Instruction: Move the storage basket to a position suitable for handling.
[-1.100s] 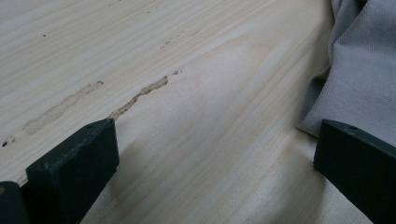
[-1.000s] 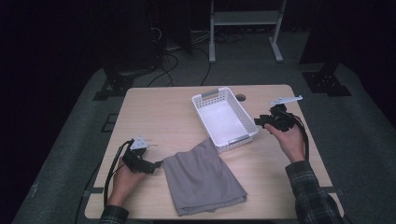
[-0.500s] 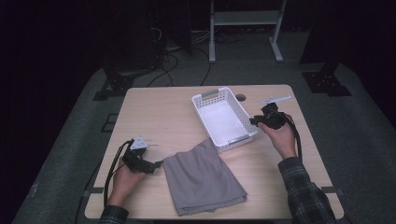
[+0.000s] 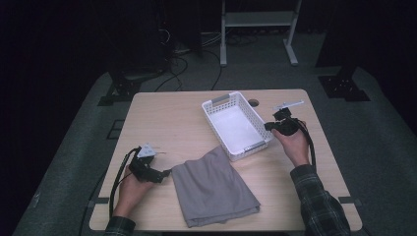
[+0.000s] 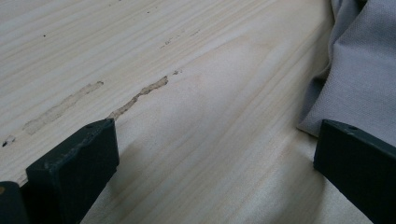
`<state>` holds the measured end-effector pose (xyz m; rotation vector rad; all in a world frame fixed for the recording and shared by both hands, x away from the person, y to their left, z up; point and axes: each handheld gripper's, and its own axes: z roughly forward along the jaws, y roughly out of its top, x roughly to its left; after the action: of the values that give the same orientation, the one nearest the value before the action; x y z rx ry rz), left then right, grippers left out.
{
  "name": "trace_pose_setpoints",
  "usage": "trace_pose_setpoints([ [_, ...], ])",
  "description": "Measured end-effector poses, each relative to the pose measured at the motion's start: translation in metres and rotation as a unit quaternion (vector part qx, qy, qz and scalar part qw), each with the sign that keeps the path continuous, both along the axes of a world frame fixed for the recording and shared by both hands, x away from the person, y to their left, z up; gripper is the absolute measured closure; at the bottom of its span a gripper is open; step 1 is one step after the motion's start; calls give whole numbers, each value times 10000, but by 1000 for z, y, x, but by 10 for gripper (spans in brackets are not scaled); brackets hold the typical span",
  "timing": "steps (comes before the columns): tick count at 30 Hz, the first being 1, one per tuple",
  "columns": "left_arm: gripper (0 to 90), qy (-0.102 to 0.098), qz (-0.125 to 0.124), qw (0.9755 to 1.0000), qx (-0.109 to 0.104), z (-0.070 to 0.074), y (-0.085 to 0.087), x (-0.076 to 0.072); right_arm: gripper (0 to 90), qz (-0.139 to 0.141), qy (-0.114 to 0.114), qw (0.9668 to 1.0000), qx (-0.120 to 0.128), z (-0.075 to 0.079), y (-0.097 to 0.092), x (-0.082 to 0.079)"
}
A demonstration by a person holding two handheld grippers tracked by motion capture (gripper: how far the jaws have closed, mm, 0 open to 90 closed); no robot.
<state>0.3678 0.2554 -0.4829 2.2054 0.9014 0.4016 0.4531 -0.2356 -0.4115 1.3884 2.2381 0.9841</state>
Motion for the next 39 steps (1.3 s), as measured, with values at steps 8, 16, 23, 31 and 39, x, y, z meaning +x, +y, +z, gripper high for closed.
trace_pose_setpoints([
  [8,0,0,-1,10000,1,0,0,0,842,-102,-29,9999,-27,1,-9,1],
  [16,0,1,-5,10000,3,0,0,0,842,-138,-18,9999,-100,5,-26,-2],
  [23,0,-1,-13,10000,6,0,0,0,842,-166,9,9997,-191,7,-41,-5],
  [31,0,0,-15,10000,6,0,0,0,842,-244,42,9994,-222,9,-58,-9],
  [39,0,0,-18,10000,5,0,0,0,842,-312,142,9993,-150,3,-79,-13],
])
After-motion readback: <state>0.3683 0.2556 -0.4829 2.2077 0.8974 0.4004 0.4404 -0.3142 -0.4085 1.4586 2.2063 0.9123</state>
